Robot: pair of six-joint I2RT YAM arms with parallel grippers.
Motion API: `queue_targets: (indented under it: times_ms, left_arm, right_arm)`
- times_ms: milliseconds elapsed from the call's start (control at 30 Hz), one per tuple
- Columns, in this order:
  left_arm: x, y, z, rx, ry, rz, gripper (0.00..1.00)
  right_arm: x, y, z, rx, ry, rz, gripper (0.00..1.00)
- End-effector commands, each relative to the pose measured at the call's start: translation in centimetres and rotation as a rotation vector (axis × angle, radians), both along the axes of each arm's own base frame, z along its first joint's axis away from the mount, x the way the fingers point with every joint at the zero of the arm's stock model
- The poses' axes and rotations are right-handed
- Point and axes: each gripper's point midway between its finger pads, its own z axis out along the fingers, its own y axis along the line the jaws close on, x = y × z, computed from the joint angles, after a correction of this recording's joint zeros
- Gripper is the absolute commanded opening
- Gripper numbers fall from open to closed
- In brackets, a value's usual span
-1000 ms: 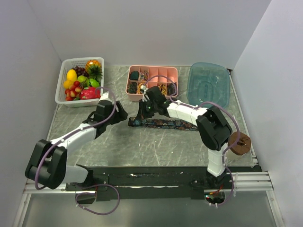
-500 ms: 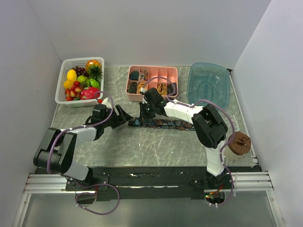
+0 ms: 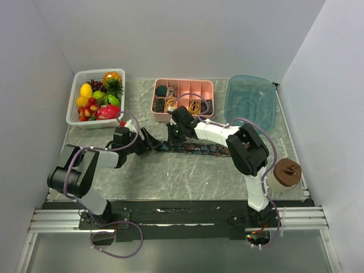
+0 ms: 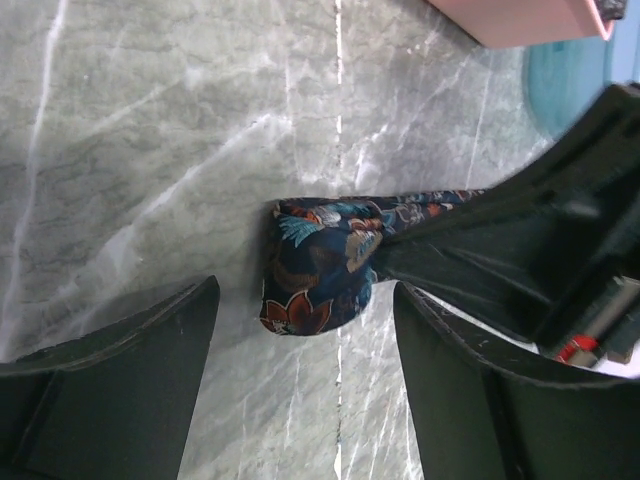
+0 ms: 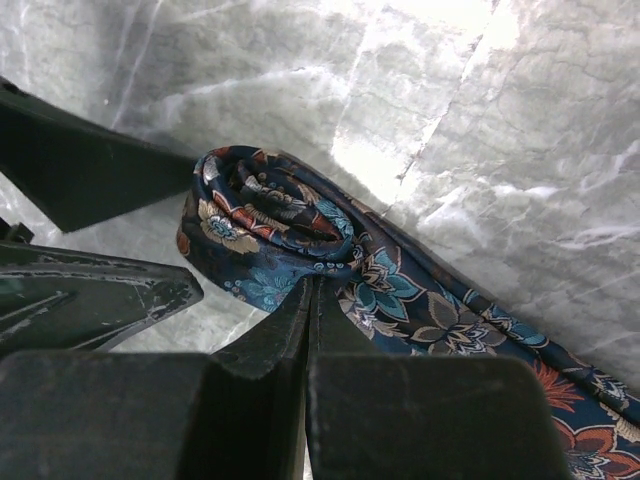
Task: Roll the ties
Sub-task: Roll the tie at the center of the board.
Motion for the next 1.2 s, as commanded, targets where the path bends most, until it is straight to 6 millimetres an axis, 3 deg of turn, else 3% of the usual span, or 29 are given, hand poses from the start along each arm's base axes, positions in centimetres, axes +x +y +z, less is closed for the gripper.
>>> queue_targets:
  times_ms: [0,300,500,800,1167]
  left_arm:
    - [0.0,-0.6,0.6,-0.049,-0.053,-0.027,0.76]
    - [0.5,-1.0,-0.6,-0.082,-0.045,-0.025,0.69]
    - [1.0,-0.9,-1.1,-0.08,-0.057,0.005,0.58]
    - [1.5,-1.0,0.2,-0.074,-0.115,0.0,0.38]
    - [1.7,-1.5,3.1,0.007,-0.166,-0.021,0.3]
  right_arm:
    - [1.3,0.5,0.3,-0.023,-0.032,-0.012,0.0]
    - [1.5,0.4,-0.4,-0.04,-0.021,-0.016,0.0]
    - [1.3,0.7,-0.9,-0.034,-0.006,-0.005,0.0]
    - [1.2,1.6,-1.2,0.003,0.007,0.017,0.0]
    - [0.9,3.6,-1.3,0.046,0.017,0.045,0.0]
